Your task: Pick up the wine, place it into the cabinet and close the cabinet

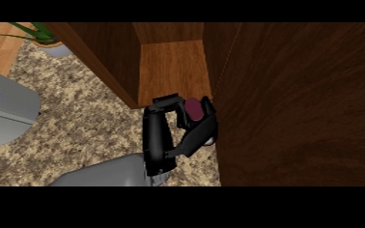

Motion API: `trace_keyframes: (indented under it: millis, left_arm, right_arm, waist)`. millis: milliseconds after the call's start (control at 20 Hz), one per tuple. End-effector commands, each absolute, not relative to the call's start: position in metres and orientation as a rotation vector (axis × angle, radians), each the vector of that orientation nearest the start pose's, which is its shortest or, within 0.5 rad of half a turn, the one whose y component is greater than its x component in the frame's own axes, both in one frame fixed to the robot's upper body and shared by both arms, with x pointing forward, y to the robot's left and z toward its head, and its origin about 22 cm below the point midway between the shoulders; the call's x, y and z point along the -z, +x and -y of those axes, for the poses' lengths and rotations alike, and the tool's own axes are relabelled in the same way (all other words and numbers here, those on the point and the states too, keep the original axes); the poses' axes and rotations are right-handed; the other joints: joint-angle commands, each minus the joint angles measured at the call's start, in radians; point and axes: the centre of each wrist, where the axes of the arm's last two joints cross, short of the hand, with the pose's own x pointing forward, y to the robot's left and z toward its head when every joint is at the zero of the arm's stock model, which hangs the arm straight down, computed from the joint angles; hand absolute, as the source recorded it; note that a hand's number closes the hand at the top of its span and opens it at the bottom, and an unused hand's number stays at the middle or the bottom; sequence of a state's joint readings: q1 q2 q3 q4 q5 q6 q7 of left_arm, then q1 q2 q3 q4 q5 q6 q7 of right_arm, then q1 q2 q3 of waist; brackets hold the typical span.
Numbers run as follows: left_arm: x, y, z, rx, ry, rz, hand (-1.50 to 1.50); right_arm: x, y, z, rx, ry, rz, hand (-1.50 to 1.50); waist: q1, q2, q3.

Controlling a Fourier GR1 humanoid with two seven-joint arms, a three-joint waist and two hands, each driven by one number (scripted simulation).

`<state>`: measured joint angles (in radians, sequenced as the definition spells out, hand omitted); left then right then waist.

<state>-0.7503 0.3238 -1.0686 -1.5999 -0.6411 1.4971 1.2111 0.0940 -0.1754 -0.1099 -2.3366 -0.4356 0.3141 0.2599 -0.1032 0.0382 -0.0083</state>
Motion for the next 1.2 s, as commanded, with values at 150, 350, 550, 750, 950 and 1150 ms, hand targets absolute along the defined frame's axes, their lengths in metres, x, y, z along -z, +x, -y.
trace_keyframes:
  millis: [150,350,550,750,950,1150]
  left_arm:
    - [-0.101,0.248,-0.038,-0.170,0.266,1.740,1.50]
    - [-0.104,0.254,-0.039,-0.173,0.281,1.725,1.50]
    - [-0.100,0.265,-0.037,-0.180,0.321,1.717,1.50]
    - [-0.085,0.274,-0.041,-0.109,0.403,1.691,1.50]
    - [-0.076,0.275,-0.039,-0.102,0.422,1.644,1.50]
    - [-0.073,0.283,-0.043,-0.109,0.463,1.643,1.50]
  right_arm:
    - [-0.173,0.163,0.264,-0.303,0.383,2.020,-1.50]
    - [-0.170,0.162,0.268,-0.295,0.392,2.010,-1.50]
    - [-0.169,0.169,0.270,-0.313,0.387,2.028,-1.50]
    - [-0.177,0.169,0.267,-0.328,0.397,2.019,-1.50]
    - [-0.173,0.172,0.265,-0.331,0.404,2.031,-1.50]
    - [-0.170,0.174,0.270,-0.324,0.398,2.024,-1.50]
  waist:
    - [-0.011,0.007,-0.002]
    - [-0.015,0.006,0.000]
    - [-0.024,0.016,0.000]
    - [-0.031,0.014,0.001]
    - [-0.029,0.018,0.001]
    - [-0.034,0.021,0.001]
